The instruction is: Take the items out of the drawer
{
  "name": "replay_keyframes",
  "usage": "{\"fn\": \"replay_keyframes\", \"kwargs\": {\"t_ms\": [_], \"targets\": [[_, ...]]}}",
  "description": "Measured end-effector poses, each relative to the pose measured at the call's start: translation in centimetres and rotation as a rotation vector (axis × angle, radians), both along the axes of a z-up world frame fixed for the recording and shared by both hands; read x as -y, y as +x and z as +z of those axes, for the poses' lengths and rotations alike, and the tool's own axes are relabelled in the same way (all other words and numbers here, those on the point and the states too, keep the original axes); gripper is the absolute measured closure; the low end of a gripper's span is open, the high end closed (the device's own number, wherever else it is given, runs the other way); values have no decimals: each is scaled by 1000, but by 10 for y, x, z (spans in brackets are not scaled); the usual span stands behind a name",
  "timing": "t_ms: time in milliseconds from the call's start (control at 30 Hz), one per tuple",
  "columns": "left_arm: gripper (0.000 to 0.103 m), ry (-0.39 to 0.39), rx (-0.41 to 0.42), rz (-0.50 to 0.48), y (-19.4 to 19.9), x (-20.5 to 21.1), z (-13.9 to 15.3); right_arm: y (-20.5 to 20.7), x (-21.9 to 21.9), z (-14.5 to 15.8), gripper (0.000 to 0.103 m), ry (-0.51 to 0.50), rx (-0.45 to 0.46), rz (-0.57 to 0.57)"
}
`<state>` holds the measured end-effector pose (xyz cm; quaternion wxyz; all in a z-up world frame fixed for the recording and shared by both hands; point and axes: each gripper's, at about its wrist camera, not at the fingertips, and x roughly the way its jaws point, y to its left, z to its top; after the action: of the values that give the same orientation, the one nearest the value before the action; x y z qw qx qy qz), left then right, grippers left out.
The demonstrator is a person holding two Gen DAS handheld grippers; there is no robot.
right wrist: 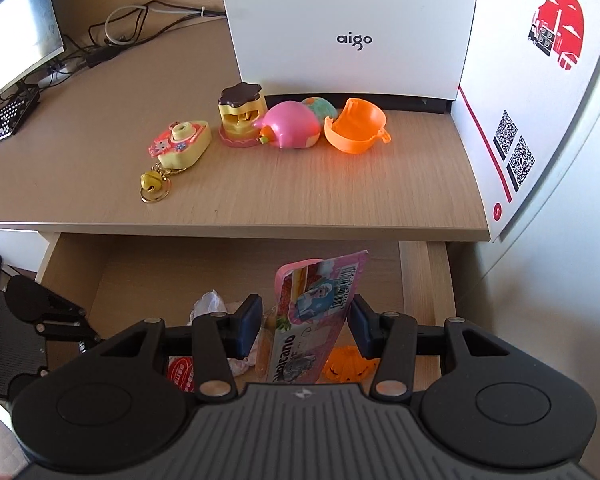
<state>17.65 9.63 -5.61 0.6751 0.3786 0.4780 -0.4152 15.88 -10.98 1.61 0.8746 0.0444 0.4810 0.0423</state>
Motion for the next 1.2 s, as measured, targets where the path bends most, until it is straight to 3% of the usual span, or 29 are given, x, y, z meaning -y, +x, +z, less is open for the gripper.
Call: {"fn": "replay_keyframes", "kwargs": {"t_ms": [133, 233, 300, 400, 500, 633, 733, 833, 933, 1033, 1200], "targets": [[79, 61, 70, -102, 1, 7, -10, -3, -2, 0, 57, -9, -6, 15], [79, 27, 60, -120, 8, 11, -12, -5, -2, -3, 56, -11, -16, 17], [67, 19, 69, -148, 9, 15, -17, -7, 0, -5, 56, -7, -23, 15], [64, -16, 65, -174, 14, 20, -17, -9, 3, -10, 56, 2, -42, 5], [64, -49, 68, -196, 17, 25, -19, -10, 6, -15, 56, 4, -55, -4], [66, -82, 107, -301, 10, 31, -17, -9, 8, -18, 56, 13, -65, -4], [69, -111, 82, -348, 11, 38, -16, -9, 9, -21, 56, 21, -72, -4], [70, -143, -16, -284, 25, 50, -16, -9, 11, -22, 56, 24, -75, -7], [69, -167, -122, -125, 45, 61, -15, -8, 14, -23, 56, 29, -76, -13], [74, -168, -119, -12, 52, 69, -14, -7, 18, -22, 56, 33, -71, -21], [77, -135, -101, 45, 48, 67, -9, -5, 21, -17, 56, 31, -53, -37]]}}
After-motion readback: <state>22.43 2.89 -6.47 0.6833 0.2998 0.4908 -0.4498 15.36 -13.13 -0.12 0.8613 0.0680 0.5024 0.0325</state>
